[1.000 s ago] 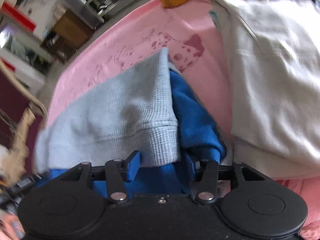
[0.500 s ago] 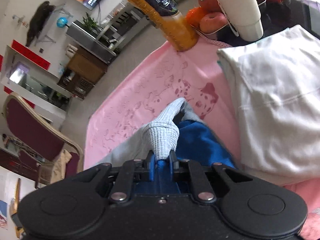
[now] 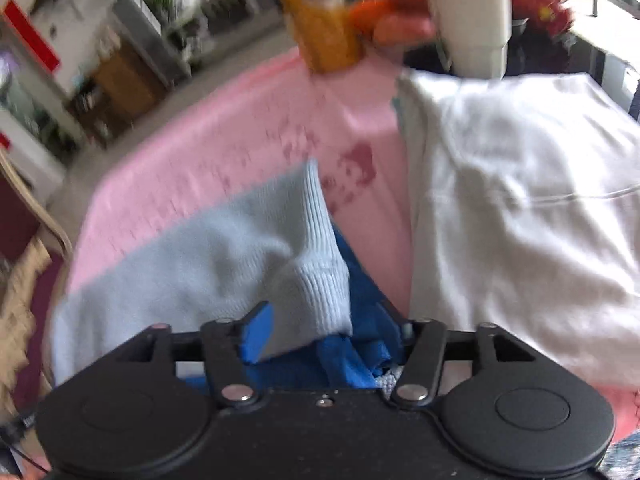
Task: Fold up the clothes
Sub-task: 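Open both grippers and release the folded collar edge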
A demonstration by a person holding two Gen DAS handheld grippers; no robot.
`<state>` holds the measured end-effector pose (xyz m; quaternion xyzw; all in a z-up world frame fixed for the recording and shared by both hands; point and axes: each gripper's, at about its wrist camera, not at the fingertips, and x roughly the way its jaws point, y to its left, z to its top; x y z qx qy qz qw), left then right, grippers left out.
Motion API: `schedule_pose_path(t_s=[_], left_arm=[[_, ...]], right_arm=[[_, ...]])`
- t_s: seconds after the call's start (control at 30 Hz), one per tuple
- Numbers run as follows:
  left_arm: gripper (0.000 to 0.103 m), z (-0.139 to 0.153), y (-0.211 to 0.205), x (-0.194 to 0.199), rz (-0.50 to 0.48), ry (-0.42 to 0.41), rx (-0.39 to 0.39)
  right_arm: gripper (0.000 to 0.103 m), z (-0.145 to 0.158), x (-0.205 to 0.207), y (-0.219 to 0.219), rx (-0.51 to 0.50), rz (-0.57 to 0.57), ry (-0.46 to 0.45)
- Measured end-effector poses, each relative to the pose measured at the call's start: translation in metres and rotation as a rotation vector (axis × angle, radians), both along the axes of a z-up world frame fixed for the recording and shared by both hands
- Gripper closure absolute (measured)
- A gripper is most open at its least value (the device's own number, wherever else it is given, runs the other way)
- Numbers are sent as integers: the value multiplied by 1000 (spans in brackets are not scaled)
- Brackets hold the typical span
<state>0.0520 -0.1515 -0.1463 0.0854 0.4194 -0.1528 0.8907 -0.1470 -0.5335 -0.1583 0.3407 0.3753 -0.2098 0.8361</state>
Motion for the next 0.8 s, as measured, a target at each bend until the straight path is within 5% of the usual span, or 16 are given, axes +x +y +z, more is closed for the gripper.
schedule_pose_path(t_s=[0.2, 0.33, 0.43, 0.53, 0.6, 0.63, 0.67, 0.8], left_arm=[[67, 48, 4, 15, -32, -97, -144], [66, 67, -19, 38, -87, -126, -196], [64, 53, -38, 60, -130, -133, -180], [65, 5, -54, 85, -117, -25, -81], [71, -32, -64, 99, -76, 74, 53], [71, -38, -67, 99, -74, 66, 102], [72, -35, -69, 97, -78, 48, 123], [81, -26, -57, 93, -11, 19, 97]], right_arm=[[45, 46, -1, -11, 80, -34, -238], [79, 67, 34, -14, 61, 9, -344], [79, 65, 57, -18, 10, 51, -379], [79, 27, 77, -28, 47, 69, -295], [79, -22, 86, -37, 185, 49, -101], [103, -44, 89, -42, 255, 25, 30], [103, -56, 86, -48, 276, 4, 88], [103, -33, 72, -58, 54, -109, 109]])
